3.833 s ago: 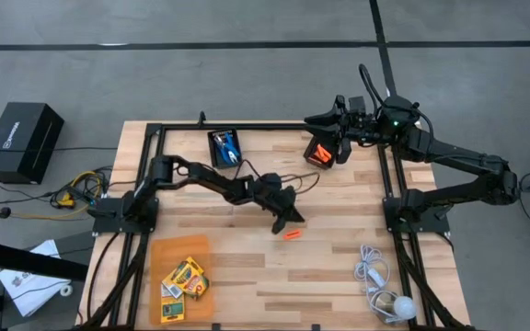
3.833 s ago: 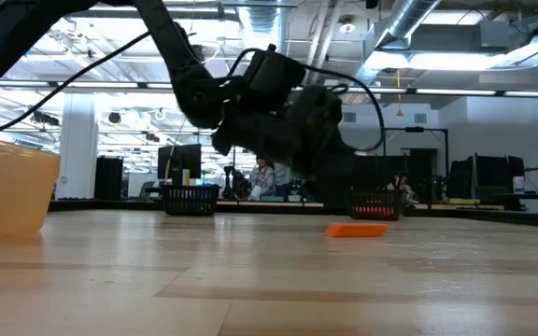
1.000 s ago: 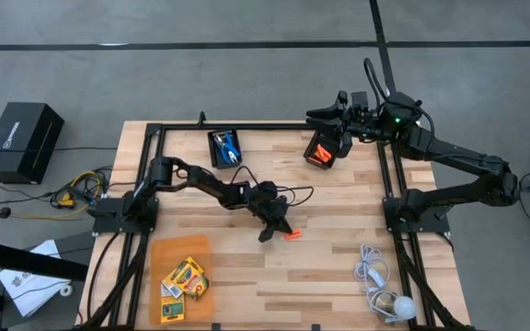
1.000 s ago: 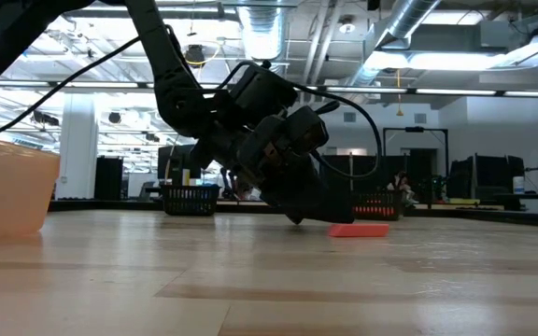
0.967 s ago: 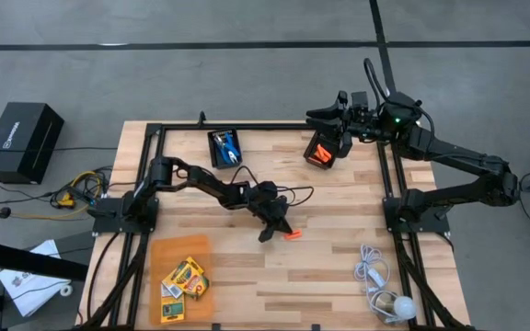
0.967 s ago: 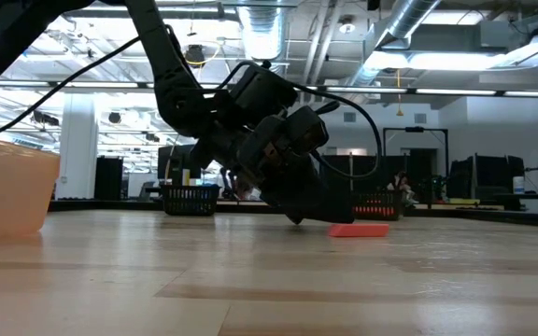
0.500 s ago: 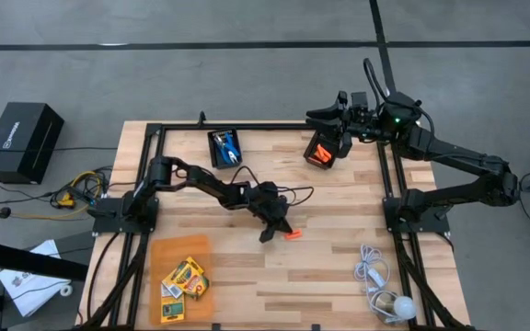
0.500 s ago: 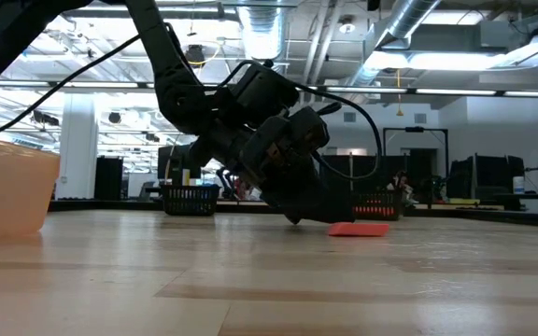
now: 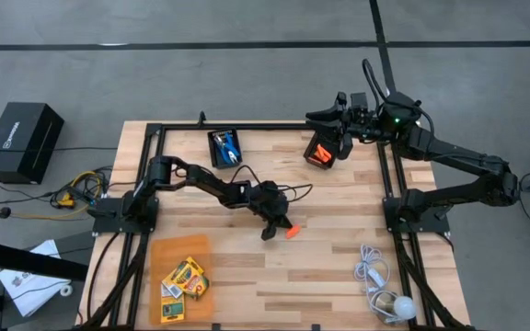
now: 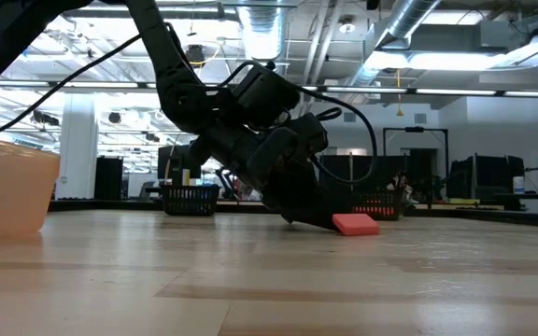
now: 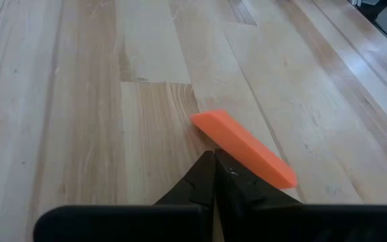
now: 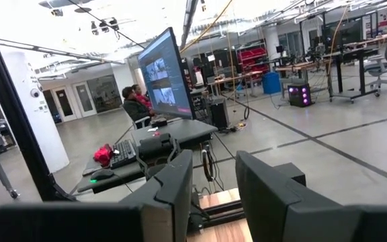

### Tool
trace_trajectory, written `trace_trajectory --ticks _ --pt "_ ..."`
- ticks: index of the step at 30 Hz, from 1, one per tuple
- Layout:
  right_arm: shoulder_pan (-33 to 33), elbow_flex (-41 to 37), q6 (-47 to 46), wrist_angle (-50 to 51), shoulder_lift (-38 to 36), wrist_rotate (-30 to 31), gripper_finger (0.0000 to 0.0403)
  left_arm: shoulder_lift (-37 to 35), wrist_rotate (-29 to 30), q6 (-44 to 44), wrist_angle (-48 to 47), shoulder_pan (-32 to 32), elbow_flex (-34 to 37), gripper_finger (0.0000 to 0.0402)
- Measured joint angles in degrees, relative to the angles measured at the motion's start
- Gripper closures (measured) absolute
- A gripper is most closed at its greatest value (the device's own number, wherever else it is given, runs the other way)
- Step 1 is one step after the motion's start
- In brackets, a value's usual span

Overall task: Pick & Place School Supplies
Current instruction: Put the orange eraser into the right black bin

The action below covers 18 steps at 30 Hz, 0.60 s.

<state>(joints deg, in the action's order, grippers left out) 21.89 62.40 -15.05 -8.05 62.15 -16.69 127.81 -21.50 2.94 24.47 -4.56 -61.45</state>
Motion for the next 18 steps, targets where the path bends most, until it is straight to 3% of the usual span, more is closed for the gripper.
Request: trace_trajectory --ticks 18 --pt "0.00 -0.01 0.00 -0.15 0.02 0.00 0.0296 -1.42 -1.41 6.47 0.35 0.94 0.13 0.0401"
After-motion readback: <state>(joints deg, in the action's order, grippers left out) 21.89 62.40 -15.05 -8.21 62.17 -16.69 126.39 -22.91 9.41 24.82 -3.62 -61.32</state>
